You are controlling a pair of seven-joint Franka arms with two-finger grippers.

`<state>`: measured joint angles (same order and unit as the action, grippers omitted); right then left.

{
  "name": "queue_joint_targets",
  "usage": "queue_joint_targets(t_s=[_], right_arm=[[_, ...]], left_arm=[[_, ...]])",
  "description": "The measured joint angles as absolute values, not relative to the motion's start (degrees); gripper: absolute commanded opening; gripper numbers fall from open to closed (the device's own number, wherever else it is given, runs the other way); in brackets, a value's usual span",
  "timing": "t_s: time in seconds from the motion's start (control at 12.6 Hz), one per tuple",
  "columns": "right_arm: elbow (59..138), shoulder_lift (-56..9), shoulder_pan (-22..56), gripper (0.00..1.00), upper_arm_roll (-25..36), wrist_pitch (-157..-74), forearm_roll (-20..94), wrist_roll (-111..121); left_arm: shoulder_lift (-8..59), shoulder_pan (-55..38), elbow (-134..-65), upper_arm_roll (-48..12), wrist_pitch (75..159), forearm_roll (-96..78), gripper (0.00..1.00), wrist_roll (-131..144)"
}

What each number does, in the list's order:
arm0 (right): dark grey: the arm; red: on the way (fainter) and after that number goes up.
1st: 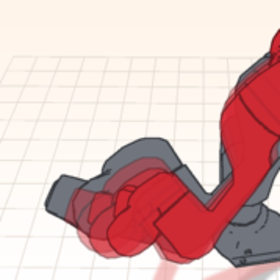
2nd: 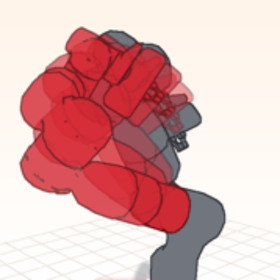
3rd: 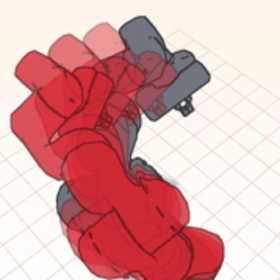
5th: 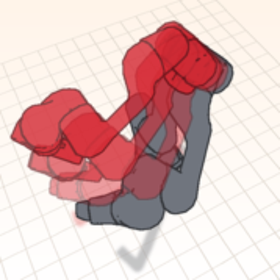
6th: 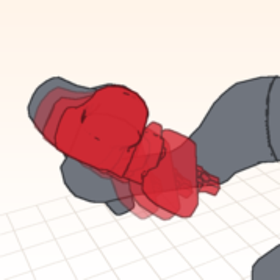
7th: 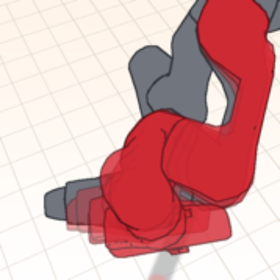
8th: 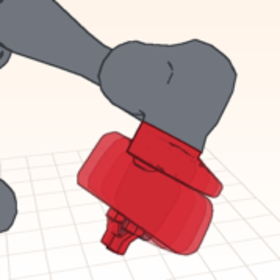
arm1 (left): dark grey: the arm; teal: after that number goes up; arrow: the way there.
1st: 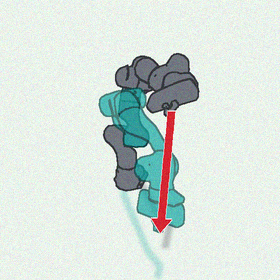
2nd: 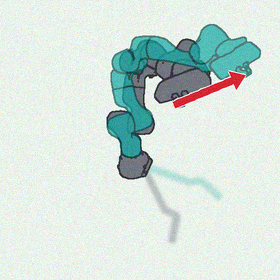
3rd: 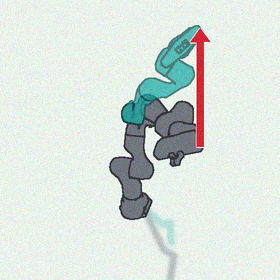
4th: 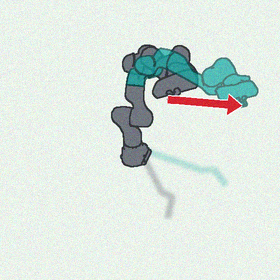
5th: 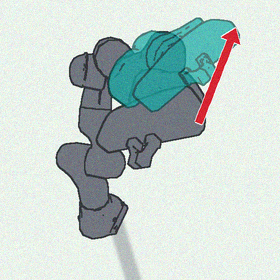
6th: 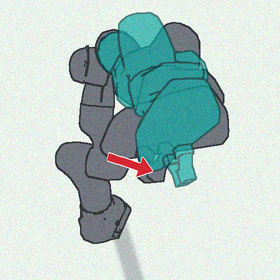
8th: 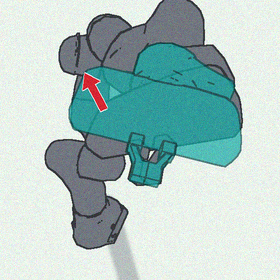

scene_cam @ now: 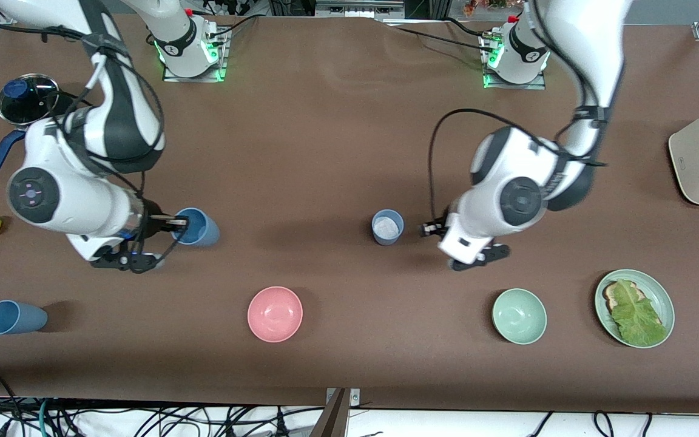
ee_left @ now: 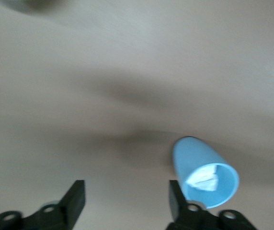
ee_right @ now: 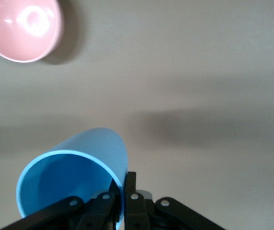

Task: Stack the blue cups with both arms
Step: 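Carry the right gripper's cup toward the placed cup while the left gripper withdraws, then lower the held blue cup into the tissue cup with the right gripper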

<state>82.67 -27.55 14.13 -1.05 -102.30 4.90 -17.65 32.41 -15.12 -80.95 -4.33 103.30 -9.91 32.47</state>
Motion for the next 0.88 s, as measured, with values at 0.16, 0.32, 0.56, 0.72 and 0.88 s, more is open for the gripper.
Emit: queue_joint_targets(t_s=[0.16, 0.32, 0.56, 0.72, 0.88], right_arm=[[81.39, -28.36, 19.64, 0.00, -1.24, -102.34, 4.95, -27.72], [80.37, -29.38, 25.79, 0.00, -1.36, -102.53, 4.95, -37.36], [77.85, -30.69, 33.71, 0.00, -1.41, -104.13, 4.94, -49.97], [74.59, -31.27, 37.27, 0.00, -1.40, -104.57, 4.94, -56.44], [70.82, -32.43, 40.21, 0.00, -1.38, -106.60, 4.95, -63.67]], left_arm=[[31.43, -8.13, -80.69, -4.03, 98.20, -8.30, 1.00, 24.26], [31.06, -0.86, -80.68, -3.93, 95.82, -5.64, 1.00, 16.24], [30.63, 6.28, -80.67, -3.98, 94.04, -3.11, 1.00, 8.31], [30.23, 7.12, -80.67, -4.07, 93.29, -1.75, 1.00, 7.49], [29.57, 6.87, -80.62, -4.68, 92.10, -0.18, 1.00, 7.49]])
